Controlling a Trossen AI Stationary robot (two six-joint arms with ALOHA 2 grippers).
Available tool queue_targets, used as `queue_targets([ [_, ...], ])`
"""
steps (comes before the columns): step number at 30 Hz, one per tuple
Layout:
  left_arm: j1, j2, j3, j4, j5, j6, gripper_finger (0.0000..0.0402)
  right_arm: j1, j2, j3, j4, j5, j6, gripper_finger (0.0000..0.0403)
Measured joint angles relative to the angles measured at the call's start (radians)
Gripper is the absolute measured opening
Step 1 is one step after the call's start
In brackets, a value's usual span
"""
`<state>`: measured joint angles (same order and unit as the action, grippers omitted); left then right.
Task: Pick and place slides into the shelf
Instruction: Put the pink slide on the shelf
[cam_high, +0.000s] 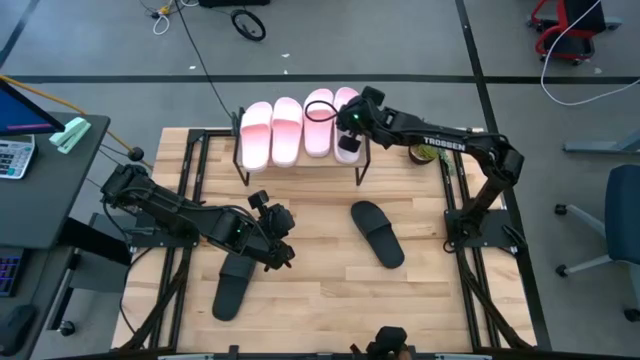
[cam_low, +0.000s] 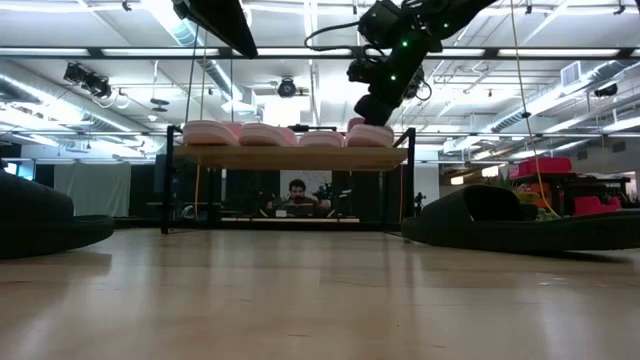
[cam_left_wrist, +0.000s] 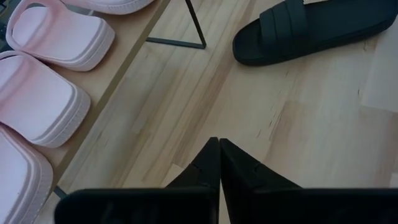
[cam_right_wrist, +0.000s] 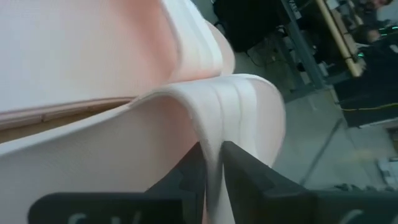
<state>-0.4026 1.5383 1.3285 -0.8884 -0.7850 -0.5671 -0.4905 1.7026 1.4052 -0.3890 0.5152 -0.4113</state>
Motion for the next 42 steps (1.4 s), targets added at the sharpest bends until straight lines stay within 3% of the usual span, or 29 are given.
queue_targets([
  [6, 0.000, 0.000, 0.000, 0.001, 0.000, -0.017, 0.0004, 0.029, -0.035, 0.000, -0.067, 0.016, 0.040, 0.0062],
  [13, -0.005, 0.000, 0.000, 0.000, 0.000, -0.046, 0.0029, 0.051, -0.074, -0.001, -0.122, 0.014, 0.055, 0.0064],
  [20, -0.008, 0.000, 0.000, 0.000, 0.000, -0.050, 0.0023, 0.055, -0.084, -0.001, -0.152, -0.065, 0.116, 0.0065],
  [27, -0.008, 0.000, 0.000, 0.000, 0.000, -0.051, 0.0006, 0.054, -0.085, 0.000, -0.164, -0.080, 0.137, 0.0105],
  [33, -0.008, 0.000, 0.000, 0.000, 0.000, -0.058, 0.0018, 0.046, -0.085, 0.000, -0.164, -0.138, 0.175, 0.0142],
  [42, -0.008, 0.000, 0.000, 0.000, 0.000, -0.076, 0.0016, 0.040, -0.085, 0.000, -0.164, -0.162, 0.174, 0.0144],
])
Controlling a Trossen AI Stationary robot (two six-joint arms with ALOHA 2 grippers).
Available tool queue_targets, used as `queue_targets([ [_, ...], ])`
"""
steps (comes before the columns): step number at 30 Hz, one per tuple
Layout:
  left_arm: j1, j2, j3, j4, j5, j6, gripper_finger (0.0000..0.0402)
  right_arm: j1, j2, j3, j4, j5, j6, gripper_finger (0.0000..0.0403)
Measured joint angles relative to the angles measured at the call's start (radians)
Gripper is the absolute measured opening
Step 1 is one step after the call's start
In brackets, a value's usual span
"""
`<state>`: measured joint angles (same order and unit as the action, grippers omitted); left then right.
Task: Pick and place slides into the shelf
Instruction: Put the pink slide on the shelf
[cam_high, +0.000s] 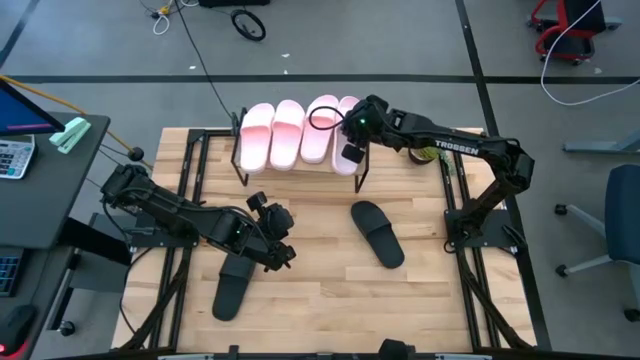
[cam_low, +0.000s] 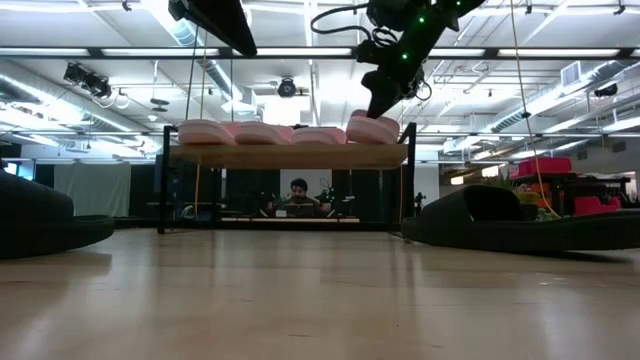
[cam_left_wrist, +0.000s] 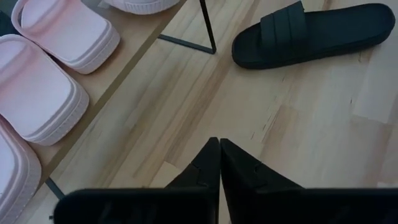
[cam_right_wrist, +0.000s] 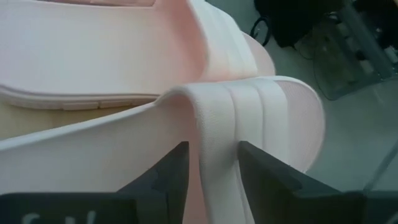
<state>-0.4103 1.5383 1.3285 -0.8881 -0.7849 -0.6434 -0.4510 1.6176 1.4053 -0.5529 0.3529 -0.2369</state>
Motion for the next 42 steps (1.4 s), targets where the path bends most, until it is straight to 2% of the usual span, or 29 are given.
queue_targets([
  [3, 0.000, 0.000, 0.000, 0.000, 0.000, 0.000, 0.0008, -0.002, 0.000, 0.001, 0.002, -0.061, 0.018, 0.0144],
  [16, 0.000, 0.000, 0.000, 0.000, 0.000, 0.001, 0.0028, -0.035, 0.067, -0.012, 0.034, -0.099, 0.050, 0.0142],
  [25, 0.000, 0.000, 0.000, -0.002, 0.000, 0.002, 0.0007, -0.081, 0.125, -0.010, 0.034, -0.174, 0.060, 0.0142],
  [30, 0.000, 0.000, 0.000, -0.003, 0.000, 0.002, 0.0009, -0.105, 0.134, -0.010, 0.005, -0.199, 0.092, 0.0142],
  [32, 0.000, 0.000, 0.000, -0.004, 0.000, 0.002, 0.0017, -0.121, 0.126, -0.011, 0.005, -0.252, 0.126, 0.0142],
  [36, 0.003, 0.000, 0.000, -0.004, 0.000, 0.001, 0.0027, -0.161, 0.126, -0.012, 0.002, -0.433, 0.174, 0.0142],
  [42, 0.003, 0.000, 0.000, -0.003, 0.000, 0.001, 0.0020, -0.169, 0.099, 0.009, -0.009, -0.438, 0.207, 0.0142],
])
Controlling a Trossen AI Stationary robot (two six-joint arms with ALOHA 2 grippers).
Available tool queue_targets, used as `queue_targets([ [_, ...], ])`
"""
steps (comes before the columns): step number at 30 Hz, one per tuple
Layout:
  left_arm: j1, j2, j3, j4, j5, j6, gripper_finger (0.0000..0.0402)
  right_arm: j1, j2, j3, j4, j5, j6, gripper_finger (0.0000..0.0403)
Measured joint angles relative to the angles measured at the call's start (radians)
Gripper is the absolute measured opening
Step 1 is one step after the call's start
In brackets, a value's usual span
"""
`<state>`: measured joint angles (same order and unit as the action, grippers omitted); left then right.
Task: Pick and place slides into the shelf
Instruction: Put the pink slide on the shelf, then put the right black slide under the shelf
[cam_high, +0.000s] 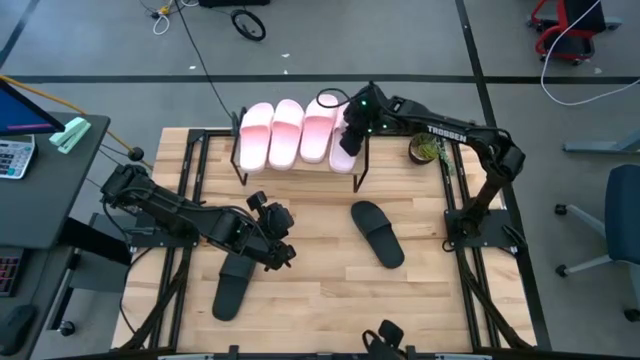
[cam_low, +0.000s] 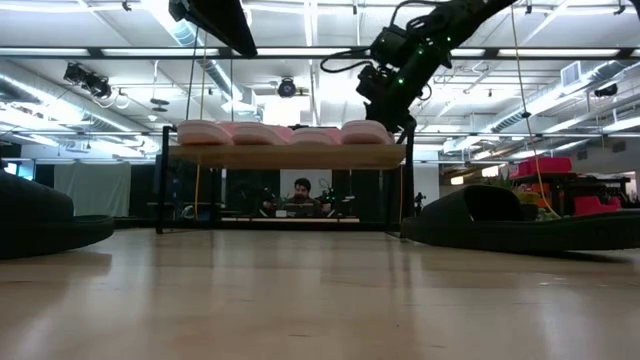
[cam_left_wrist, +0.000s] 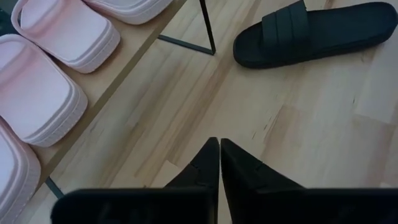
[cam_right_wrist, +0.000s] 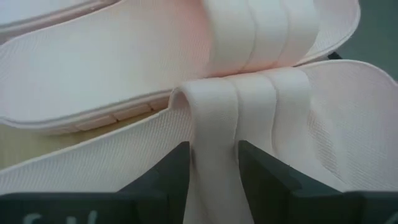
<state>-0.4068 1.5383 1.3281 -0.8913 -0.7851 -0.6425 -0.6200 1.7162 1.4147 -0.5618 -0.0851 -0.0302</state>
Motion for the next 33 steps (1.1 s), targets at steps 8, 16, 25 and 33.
queue_targets([
  [8, 0.000, 0.000, 0.000, 0.000, 0.000, -0.001, 0.0007, 0.030, -0.119, 0.068, -0.021, -0.002, 0.042, 0.0142],
  [16, 0.000, 0.000, 0.000, 0.001, 0.000, -0.001, 0.0023, 0.096, -0.226, 0.068, -0.133, 0.006, 0.080, 0.0142],
  [25, 0.011, 0.000, 0.000, 0.000, 0.174, -0.062, 0.0010, 0.417, -0.310, 0.005, -0.373, -0.079, 0.291, 0.0134],
  [33, -0.022, 0.000, 0.000, -0.008, 0.331, -0.005, 0.0022, 0.912, -0.323, -0.271, -0.246, 0.018, 0.292, 0.0126],
])
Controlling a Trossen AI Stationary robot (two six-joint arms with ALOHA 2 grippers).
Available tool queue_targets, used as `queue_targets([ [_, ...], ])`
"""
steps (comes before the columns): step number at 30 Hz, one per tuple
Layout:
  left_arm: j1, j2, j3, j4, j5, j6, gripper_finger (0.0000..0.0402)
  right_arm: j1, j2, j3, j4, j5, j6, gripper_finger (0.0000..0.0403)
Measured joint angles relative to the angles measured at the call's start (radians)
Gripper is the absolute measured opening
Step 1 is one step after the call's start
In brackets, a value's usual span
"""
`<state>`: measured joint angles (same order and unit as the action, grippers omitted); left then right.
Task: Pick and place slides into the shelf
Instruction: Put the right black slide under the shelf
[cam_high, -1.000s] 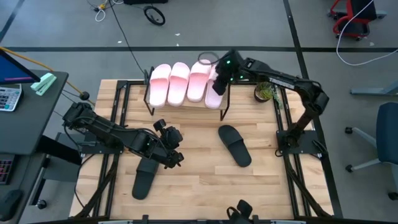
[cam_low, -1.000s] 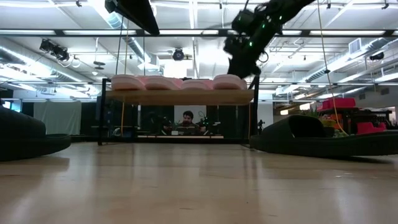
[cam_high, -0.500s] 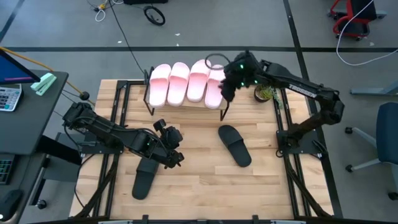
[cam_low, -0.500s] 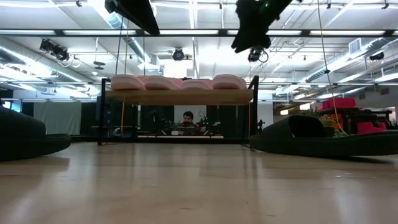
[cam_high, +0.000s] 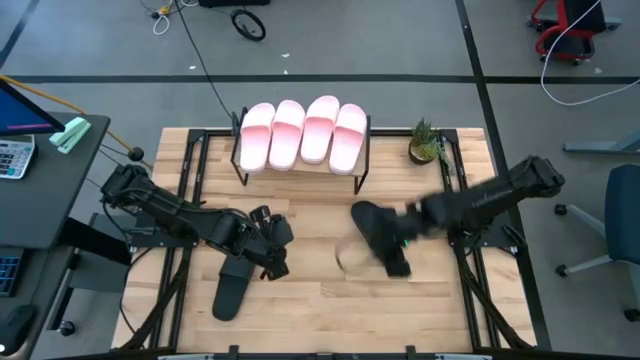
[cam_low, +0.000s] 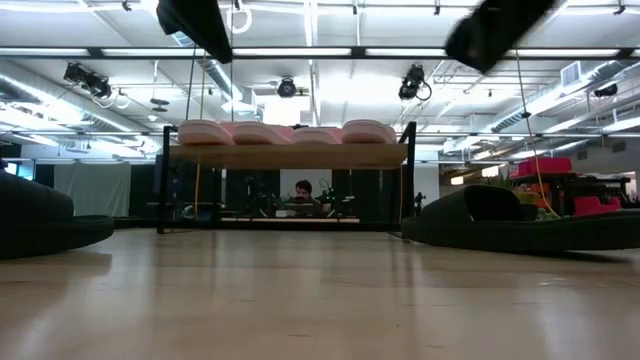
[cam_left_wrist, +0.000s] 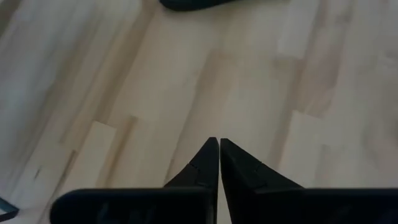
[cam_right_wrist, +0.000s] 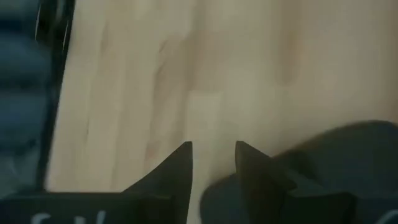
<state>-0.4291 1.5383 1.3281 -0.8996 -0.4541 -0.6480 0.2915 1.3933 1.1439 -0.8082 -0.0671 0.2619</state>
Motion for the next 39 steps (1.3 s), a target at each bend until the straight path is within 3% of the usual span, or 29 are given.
queue_targets([
  [4, -0.034, 0.000, 0.000, 0.000, 0.002, -0.002, 0.0027, 0.186, 0.000, -0.191, 0.163, 0.121, -0.078, 0.0126],
  [8, -0.057, 0.000, 0.000, 0.002, 0.002, -0.003, 0.0021, 0.301, 0.003, -0.307, 0.128, 0.262, -0.053, 0.0126],
  [12, -0.065, 0.000, 0.000, 0.012, 0.002, -0.003, 0.0012, 0.352, 0.003, -0.327, -0.030, 0.500, -0.004, 0.0126],
  [16, -0.064, 0.000, 0.000, 0.021, 0.000, -0.003, 0.0009, 0.359, 0.003, -0.327, -0.032, 0.796, -0.083, 0.0125],
  [18, -0.061, 0.000, 0.000, 0.021, 0.000, -0.004, 0.0010, 0.337, 0.003, -0.326, -0.026, 0.881, -0.105, 0.0125],
  [26, -0.061, 0.000, 0.000, 0.025, 0.000, -0.055, 0.0024, 0.188, 0.003, -0.363, 0.094, 0.776, -0.148, 0.0125],
  [33, -0.063, 0.000, 0.000, 0.076, 0.000, -0.056, 0.0014, 0.130, 0.003, -0.422, 0.282, 0.704, -0.235, 0.0125],
  [39, -0.069, 0.000, 0.000, 0.089, 0.000, -0.021, 0.0009, 0.128, 0.003, -0.459, 0.309, 0.732, -0.247, 0.0125],
])
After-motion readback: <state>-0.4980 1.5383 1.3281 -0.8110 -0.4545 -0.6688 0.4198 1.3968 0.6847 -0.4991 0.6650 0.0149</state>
